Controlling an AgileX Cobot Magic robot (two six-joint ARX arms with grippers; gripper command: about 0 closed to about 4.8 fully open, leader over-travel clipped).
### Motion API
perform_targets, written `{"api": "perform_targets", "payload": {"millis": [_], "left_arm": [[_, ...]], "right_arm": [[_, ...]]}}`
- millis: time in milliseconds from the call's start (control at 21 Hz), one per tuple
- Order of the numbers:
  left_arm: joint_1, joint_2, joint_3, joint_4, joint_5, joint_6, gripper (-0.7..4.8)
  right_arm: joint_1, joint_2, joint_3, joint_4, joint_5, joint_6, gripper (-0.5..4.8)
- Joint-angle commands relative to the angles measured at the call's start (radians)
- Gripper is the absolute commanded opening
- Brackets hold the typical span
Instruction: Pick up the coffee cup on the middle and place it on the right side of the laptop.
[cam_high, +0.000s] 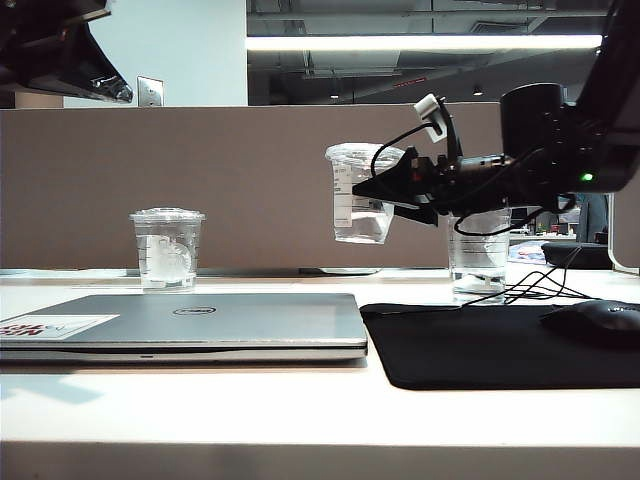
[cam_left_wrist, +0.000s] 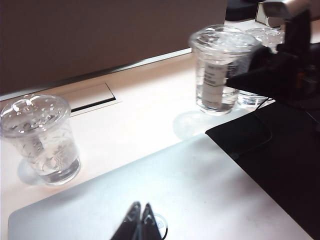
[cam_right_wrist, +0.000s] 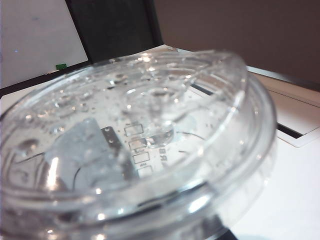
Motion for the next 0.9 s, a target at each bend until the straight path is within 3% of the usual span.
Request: {"api": "perform_targets", "payload": {"millis": [48, 333, 713, 904], "left_arm": [[0.001, -0.002, 0.003, 0.009, 0.0, 0.003, -0.05], [0.001, -0.002, 0.003, 0.009, 0.0, 0.003, -0.05], [0.001, -0.002, 0.003, 0.009, 0.0, 0.003, -0.05], [0.001, -0.002, 0.003, 0.009, 0.0, 0.003, -0.05]], "right_arm": [[0.002, -0.021, -0.015, 0.056, 0.005, 0.011, 3.08], [0.003, -0.06, -0.089, 0.079, 0.03, 0.031, 3.08], [0.001, -0.22, -0.406, 0.189, 0.158, 0.014, 3.06], [0.001, -0.241, -0.481, 0.19, 0.183, -0.011, 3.05]]}}
